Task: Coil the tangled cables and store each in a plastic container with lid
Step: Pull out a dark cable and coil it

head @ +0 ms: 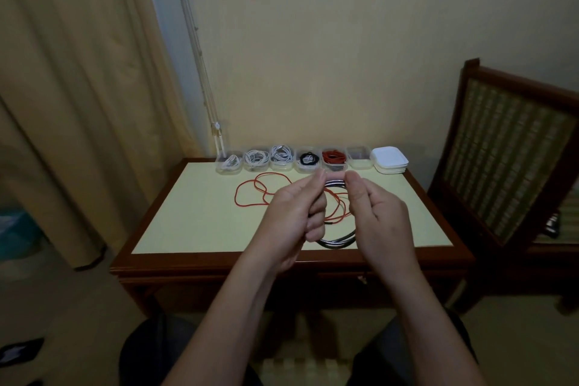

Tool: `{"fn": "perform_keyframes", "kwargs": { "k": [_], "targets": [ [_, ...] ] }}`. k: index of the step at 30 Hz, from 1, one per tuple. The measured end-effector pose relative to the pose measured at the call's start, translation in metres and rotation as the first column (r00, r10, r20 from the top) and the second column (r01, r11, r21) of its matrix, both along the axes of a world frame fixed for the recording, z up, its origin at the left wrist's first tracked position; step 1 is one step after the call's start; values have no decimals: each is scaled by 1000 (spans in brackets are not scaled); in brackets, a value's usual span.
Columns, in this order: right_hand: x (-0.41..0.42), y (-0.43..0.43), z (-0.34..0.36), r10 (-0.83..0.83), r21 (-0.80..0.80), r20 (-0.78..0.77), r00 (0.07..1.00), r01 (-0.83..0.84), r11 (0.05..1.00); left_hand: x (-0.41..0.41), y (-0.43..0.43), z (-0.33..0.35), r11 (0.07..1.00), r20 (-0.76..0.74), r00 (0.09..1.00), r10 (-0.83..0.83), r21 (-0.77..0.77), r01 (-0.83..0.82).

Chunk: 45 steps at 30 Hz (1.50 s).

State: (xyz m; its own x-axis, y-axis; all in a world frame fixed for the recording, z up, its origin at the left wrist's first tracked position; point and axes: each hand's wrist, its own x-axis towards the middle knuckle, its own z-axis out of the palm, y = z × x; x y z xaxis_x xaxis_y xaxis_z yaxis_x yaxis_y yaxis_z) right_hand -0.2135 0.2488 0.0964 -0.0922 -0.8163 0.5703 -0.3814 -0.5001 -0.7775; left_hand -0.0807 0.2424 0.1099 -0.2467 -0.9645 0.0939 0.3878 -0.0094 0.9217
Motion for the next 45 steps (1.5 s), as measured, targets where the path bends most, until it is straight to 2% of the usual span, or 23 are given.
{"fn": "perform_keyframes", "kwargs": {
  "k": [4, 9, 16, 23, 26, 29, 32, 33, 35, 37, 39, 41, 43, 45],
  "targets": [
    [0, -3, -3, 41, 68, 36, 998, -43, 997, -3, 1, 4, 996, -54, 994, 90, -14, -91],
    [-18, -7, -2, 110, 166, -25, 994, -104, 981, 13, -7, 6, 975, -190, 957, 220, 83, -207],
    [-30, -10, -11, 95, 190, -191, 977, -59, 980, 37, -11, 17, 956, -404, 876, 265, 231, -182],
    [-25, -13, -20, 84, 270, -427, 900, 38, 962, 50, -7, 27, 958, -569, 779, 264, 246, -145],
    [-25, -13, -23, 100, 287, -454, 885, 38, 957, 51, -6, 29, 963, -590, 768, 247, 241, -124],
    [-24, -15, -26, 53, 294, -311, 949, 43, 955, 47, -5, 27, 965, -604, 771, 200, 256, -50],
    [-22, -15, -26, 16, 418, 57, 998, -38, 908, 38, -5, 22, 961, -584, 795, 161, 275, 8],
    [-21, -15, -24, -7, 453, 230, 973, -101, 886, 34, -5, 20, 958, -565, 810, 158, 286, 13],
    [-19, -13, -20, -75, 469, 547, 834, -231, 852, 28, -6, 16, 953, -525, 838, 147, 303, 23],
    [-16, -12, -16, -125, 444, 726, 676, -322, 837, 22, -7, 11, 948, -489, 862, 133, 315, 33],
    [-12, -11, -14, -122, 395, 827, 548, -414, 820, 17, -7, 6, 947, -425, 894, 141, 322, 4],
    [-7, -11, -12, -92, 345, 884, 458, -507, 790, 13, -9, 2, 949, -353, 921, 163, 312, -48],
    [-2, -10, -10, -45, 310, 911, 410, -610, 729, 11, -11, -3, 952, -282, 940, 195, 285, -112],
    [1, -9, -9, -12, 335, 904, 428, -690, 642, 12, -13, -9, 953, -213, 949, 232, 244, -178]
  ]
}}
